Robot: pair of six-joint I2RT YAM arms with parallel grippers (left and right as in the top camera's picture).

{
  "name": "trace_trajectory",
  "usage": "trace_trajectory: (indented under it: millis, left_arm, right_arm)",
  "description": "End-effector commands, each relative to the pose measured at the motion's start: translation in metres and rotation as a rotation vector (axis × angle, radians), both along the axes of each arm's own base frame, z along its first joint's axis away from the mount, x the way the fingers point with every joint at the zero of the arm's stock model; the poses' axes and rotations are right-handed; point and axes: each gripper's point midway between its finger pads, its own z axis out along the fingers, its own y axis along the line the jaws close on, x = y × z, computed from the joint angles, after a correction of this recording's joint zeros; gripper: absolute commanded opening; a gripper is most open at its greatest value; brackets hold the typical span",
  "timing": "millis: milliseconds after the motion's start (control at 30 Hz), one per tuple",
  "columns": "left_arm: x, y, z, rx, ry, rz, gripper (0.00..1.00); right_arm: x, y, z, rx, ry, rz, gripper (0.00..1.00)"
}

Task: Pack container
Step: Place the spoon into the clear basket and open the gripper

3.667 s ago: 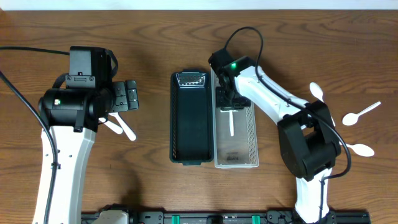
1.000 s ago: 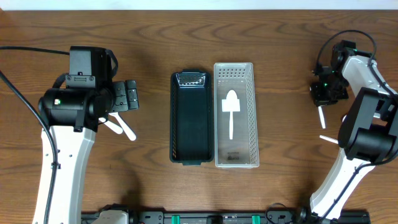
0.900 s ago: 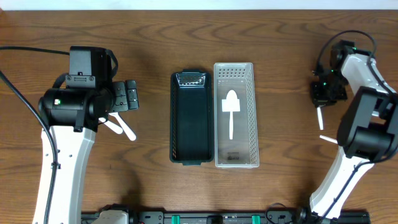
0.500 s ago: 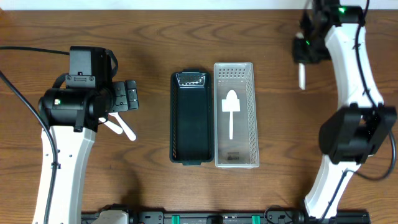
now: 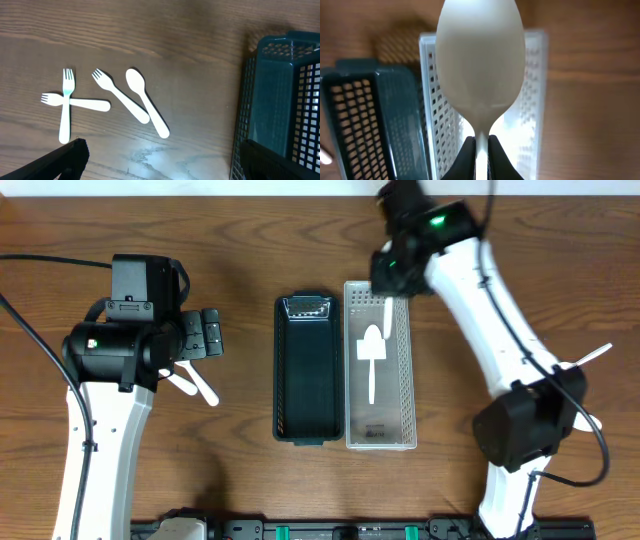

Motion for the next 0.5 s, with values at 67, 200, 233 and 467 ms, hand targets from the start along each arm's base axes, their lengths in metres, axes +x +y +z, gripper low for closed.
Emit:
trace_trajectory:
  millis: [67,200,233,467]
  left_arm:
    - [0.0,0.004,0.001,0.009,0.0,0.015,0.98]
    - [0.0,0.004,0.001,0.009,0.0,0.015,0.98]
    - [0.0,0.004,0.001,0.009,0.0,0.015,0.98]
    - [0.0,0.004,0.001,0.009,0.0,0.015,0.98]
  right_arm:
    - [-0.03,0.001,-0.061,-0.067,0.128,-0.077,0.02]
    - [-0.048,-0.004,-0.096,-0.094,0.182,-0.068,0.07]
    - [-0.049,-0.005,-0.1,-0.096,0.187,-0.068,0.13]
    - [-0.043,0.0,-0.1,-0.087,0.156,-0.003,0.42]
